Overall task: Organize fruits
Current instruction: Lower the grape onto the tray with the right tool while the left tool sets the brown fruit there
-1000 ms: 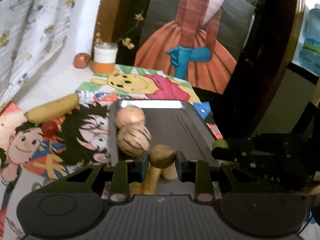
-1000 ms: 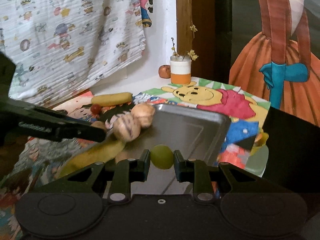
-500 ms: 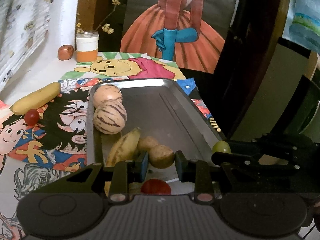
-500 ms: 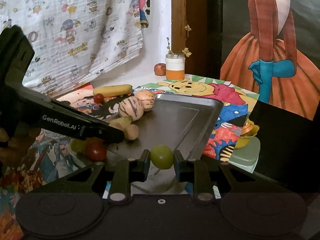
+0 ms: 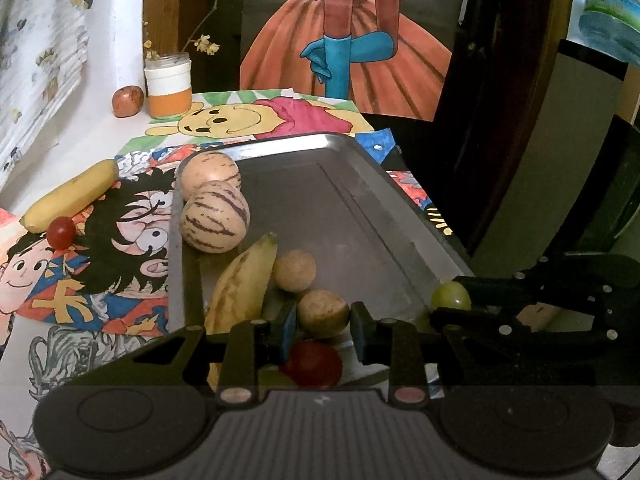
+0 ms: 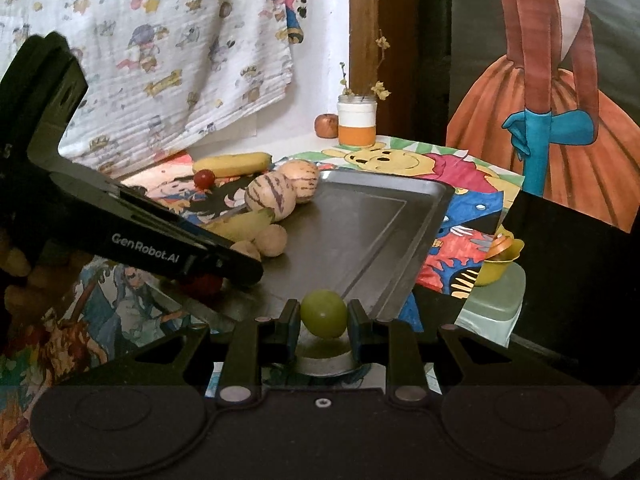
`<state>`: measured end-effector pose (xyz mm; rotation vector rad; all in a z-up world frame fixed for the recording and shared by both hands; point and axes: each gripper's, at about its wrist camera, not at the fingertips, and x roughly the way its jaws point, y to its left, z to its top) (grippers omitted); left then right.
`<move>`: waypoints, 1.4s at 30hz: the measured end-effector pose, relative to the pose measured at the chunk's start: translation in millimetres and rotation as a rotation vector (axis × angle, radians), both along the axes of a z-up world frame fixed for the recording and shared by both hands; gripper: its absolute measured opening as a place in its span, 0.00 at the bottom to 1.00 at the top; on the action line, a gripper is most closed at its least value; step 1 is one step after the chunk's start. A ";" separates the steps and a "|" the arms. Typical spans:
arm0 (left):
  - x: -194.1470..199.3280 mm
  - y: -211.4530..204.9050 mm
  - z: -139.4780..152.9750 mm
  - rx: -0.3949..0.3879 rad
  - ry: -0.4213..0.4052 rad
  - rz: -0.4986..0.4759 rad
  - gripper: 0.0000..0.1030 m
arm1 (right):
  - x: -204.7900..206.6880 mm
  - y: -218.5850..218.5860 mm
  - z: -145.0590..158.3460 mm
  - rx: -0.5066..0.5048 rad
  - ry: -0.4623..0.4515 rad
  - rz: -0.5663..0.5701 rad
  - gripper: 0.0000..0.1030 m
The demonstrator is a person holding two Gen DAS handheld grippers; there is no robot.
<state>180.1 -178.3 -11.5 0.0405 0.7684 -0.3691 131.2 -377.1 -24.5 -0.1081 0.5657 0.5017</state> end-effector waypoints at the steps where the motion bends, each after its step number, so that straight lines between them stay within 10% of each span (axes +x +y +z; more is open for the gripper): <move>1: 0.2 0.3 -0.4 0.002 0.002 0.003 0.31 | -0.2 1.4 0.1 -0.009 0.003 0.002 0.26; 25: 0.6 8.9 -4.6 -0.045 0.017 0.020 0.37 | 0.6 6.0 -0.8 -0.011 0.018 -0.014 0.28; 37: -19.3 22.4 14.0 -0.158 -0.035 0.071 0.59 | -14.5 6.5 6.3 0.008 -0.027 -0.048 0.60; 42: -33.9 35.8 25.1 -0.187 -0.108 0.142 0.85 | -21.6 0.5 10.0 0.063 -0.035 -0.104 0.78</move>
